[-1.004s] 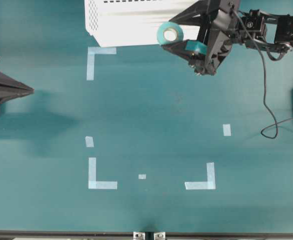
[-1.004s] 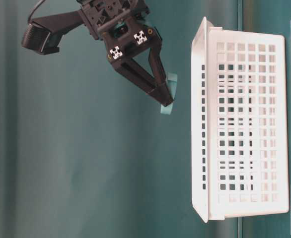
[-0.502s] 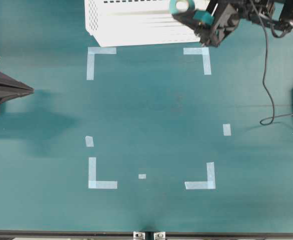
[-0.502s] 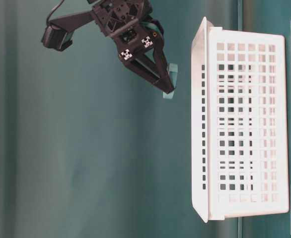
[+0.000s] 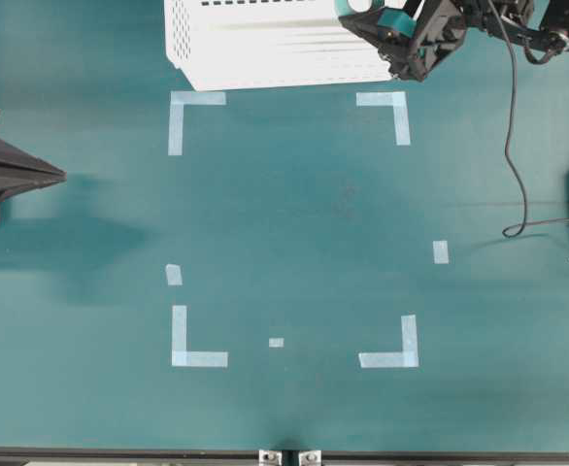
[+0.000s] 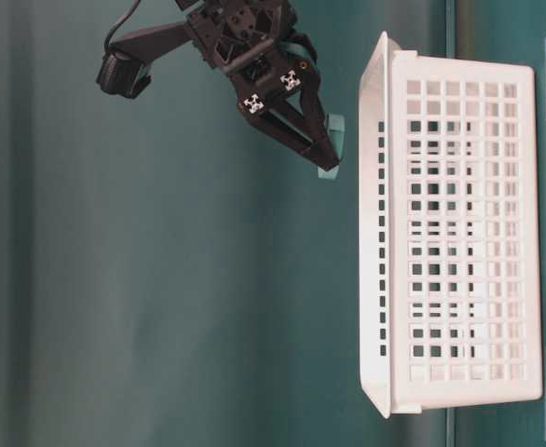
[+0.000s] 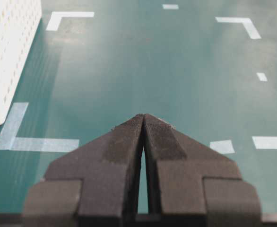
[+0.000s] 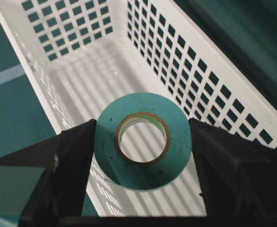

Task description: Put the tape in the middle into the white basket.

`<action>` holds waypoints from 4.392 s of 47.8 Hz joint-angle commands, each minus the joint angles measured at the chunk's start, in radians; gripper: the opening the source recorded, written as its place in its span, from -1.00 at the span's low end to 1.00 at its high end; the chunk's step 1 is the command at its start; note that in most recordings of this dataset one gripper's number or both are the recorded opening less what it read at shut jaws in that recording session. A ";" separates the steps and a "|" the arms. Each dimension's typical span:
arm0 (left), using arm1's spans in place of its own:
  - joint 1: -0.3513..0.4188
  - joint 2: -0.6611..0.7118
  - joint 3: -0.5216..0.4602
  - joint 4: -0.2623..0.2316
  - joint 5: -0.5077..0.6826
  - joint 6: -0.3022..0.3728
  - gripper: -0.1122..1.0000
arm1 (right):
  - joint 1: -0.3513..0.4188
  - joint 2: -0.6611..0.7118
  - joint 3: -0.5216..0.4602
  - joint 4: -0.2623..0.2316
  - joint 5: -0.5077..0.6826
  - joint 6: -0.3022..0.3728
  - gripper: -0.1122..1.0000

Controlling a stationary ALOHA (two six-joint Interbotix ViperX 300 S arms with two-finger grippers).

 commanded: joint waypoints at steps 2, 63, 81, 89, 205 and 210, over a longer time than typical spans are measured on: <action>0.003 0.008 -0.012 0.000 -0.008 0.000 -0.99 | 0.000 -0.009 -0.014 -0.009 -0.011 -0.002 0.41; 0.003 0.009 -0.012 0.000 -0.008 0.000 -0.99 | 0.060 -0.046 -0.006 -0.017 -0.026 0.006 0.95; 0.003 0.009 -0.012 0.000 -0.008 0.000 -0.99 | 0.225 -0.114 0.012 -0.017 -0.029 0.005 0.95; 0.003 0.009 -0.012 0.000 -0.008 0.000 -0.99 | 0.301 -0.140 0.044 -0.018 -0.057 0.005 0.95; 0.003 0.009 -0.012 0.000 -0.008 0.000 -0.99 | 0.499 -0.934 0.600 -0.018 0.109 0.006 0.94; 0.003 0.008 -0.012 0.000 -0.008 0.000 -0.99 | 0.499 -0.933 0.603 -0.018 0.135 0.006 0.95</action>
